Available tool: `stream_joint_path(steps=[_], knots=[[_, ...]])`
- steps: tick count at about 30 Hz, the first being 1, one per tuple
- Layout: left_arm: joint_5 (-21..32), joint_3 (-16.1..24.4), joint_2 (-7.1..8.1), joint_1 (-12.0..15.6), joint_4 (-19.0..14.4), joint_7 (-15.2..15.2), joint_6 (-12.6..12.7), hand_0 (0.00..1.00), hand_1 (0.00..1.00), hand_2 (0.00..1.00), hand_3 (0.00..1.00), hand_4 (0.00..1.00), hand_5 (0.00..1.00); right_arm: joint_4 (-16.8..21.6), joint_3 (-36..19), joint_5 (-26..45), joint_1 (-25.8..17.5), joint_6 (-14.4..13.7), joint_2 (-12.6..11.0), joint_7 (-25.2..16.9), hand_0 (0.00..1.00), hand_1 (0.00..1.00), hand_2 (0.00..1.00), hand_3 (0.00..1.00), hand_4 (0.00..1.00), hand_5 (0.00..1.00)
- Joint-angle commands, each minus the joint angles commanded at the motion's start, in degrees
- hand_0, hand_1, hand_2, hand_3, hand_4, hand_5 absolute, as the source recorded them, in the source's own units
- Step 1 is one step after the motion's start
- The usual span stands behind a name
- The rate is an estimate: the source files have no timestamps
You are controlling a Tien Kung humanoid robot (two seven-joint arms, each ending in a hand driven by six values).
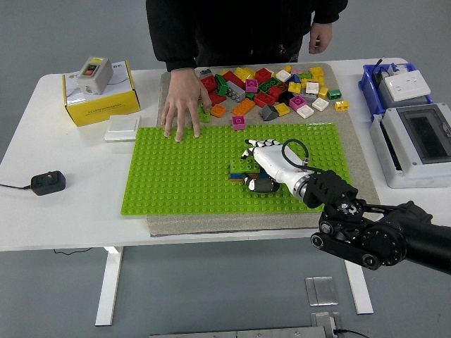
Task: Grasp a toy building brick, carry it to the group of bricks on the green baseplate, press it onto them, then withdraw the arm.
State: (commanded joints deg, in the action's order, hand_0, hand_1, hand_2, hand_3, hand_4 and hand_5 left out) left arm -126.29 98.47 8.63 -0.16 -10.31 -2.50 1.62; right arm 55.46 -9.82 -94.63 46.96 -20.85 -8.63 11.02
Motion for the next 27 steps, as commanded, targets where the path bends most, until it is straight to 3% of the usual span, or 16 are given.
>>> stream_joint_path(steps=[27], knots=[[0.4, -0.4, 0.08, -0.2, 0.0, 0.2, 0.2, 0.613, 0.605, 0.496, 0.613, 0.171, 0.742, 0.1, 0.0, 0.0, 0.1, 0.0, -0.1, 0.0, 0.983, 0.979, 0.998, 0.761, 0.568, 0.418]])
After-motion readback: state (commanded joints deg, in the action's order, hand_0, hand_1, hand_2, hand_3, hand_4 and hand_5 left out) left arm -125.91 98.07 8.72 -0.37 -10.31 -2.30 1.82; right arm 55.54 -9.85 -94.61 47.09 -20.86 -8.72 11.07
